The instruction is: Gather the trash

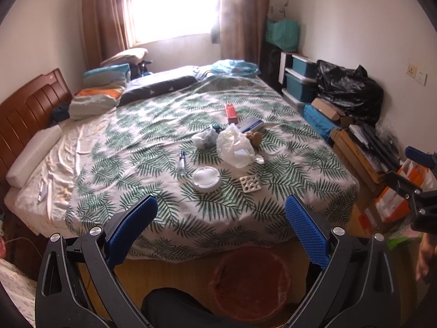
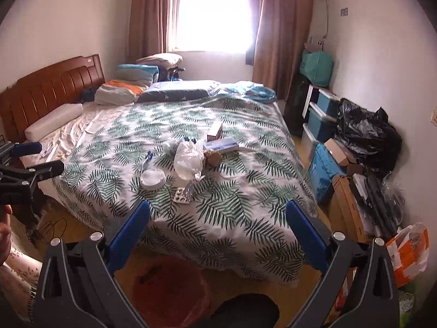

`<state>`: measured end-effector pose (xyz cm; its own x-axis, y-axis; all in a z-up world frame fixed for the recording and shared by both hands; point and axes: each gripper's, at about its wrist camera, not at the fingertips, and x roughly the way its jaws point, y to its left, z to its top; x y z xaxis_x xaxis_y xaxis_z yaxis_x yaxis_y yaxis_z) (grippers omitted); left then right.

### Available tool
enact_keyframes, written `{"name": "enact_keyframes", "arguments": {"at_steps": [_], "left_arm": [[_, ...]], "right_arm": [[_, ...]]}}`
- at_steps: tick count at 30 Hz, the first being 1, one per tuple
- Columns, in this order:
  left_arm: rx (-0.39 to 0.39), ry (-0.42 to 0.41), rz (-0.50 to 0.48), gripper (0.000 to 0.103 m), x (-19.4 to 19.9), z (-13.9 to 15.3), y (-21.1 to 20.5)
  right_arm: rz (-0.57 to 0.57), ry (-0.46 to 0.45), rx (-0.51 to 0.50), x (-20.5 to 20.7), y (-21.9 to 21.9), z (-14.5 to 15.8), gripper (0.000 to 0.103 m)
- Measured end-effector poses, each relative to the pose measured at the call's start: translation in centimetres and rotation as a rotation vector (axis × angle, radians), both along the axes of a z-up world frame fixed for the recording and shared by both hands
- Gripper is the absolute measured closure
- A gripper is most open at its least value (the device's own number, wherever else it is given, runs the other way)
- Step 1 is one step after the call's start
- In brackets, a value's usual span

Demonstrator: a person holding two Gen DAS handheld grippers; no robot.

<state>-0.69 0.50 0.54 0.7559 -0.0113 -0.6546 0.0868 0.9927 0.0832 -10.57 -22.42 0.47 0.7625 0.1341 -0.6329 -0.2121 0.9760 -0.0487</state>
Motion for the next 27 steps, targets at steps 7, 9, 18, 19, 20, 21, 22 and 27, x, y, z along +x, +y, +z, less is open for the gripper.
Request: {"name": "enact_keyframes", "arguments": {"at_steps": [7,9,18,19,20,21,22,27], "left_arm": [[0.063,-0.004,-0.003,0.006,0.2,-1.5,-0.4],[0.04,-0.011,0.03,0.006,0.6,-2.3,0.2],[0.088,0.143,0.088,0.006,7.9,-10.2,3.6],[0.074,0.15,0.097,0.006,9.0,-11.4,4.2],[0.069,0.156,0.107,0.006,9.7,-12.1,4.5],[0.063,0.166,0.122,0.006,10.7,-13.3,4.9],[0.054,0.173,0.123,0.006,11.6,-14.4,5.1],[0.043,0.219,0.106,0.006,15.8,-18.8,4.8]], "right_arm": [[0.027,0.011,0.004,-0.2,0.7,-1.2,0.005],[0.009,-0.011,0.006,0.1,0.9,-2.0,0.005],[0.087,0.044,-0.028,7.0,4.0,-10.9,0.005],[0.085,0.04,-0.023,8.2,4.4,-12.4,0.005],[0.072,0.039,-0.031,9.3,4.8,-13.5,0.005],[0.057,0.052,-0.038,11.1,5.4,-15.4,0.005],[0.052,0.066,-0.029,12.1,5.6,-16.4,0.005],[0.046,0.143,0.008,17.1,7.5,-21.1,0.005]]}}
